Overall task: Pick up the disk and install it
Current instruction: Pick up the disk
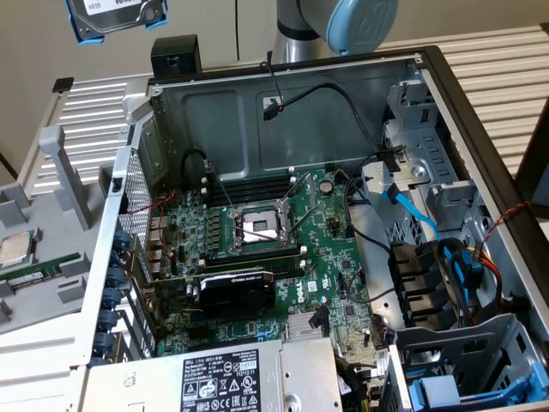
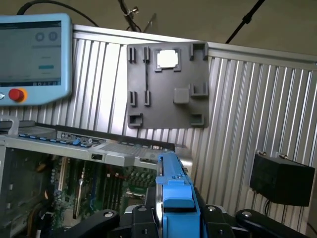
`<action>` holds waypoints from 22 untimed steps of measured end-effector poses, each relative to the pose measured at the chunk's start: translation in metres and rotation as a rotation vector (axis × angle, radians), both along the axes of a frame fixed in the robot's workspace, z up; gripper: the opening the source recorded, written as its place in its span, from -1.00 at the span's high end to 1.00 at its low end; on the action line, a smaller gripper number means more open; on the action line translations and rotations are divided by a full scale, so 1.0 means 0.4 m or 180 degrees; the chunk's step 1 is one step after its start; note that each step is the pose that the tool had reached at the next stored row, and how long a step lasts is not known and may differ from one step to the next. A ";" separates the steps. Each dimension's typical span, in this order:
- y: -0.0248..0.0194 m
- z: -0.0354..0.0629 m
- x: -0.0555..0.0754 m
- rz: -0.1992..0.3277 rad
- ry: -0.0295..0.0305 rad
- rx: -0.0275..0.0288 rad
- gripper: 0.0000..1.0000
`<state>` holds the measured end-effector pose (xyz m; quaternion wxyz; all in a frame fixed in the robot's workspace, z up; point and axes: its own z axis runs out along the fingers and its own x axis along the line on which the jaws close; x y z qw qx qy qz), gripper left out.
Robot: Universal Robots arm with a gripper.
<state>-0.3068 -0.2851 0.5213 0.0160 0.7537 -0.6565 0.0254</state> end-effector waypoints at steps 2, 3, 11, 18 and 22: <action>-0.008 0.000 0.006 0.0000 0.0000 0.0000 0.25; -0.013 0.000 0.010 0.0000 0.0000 0.0000 0.25; -0.058 0.000 0.046 0.0000 0.0000 0.0000 0.25; -0.101 0.000 0.089 0.0000 0.0000 0.0001 0.25; -0.120 0.000 0.118 0.0000 0.0000 0.0001 0.25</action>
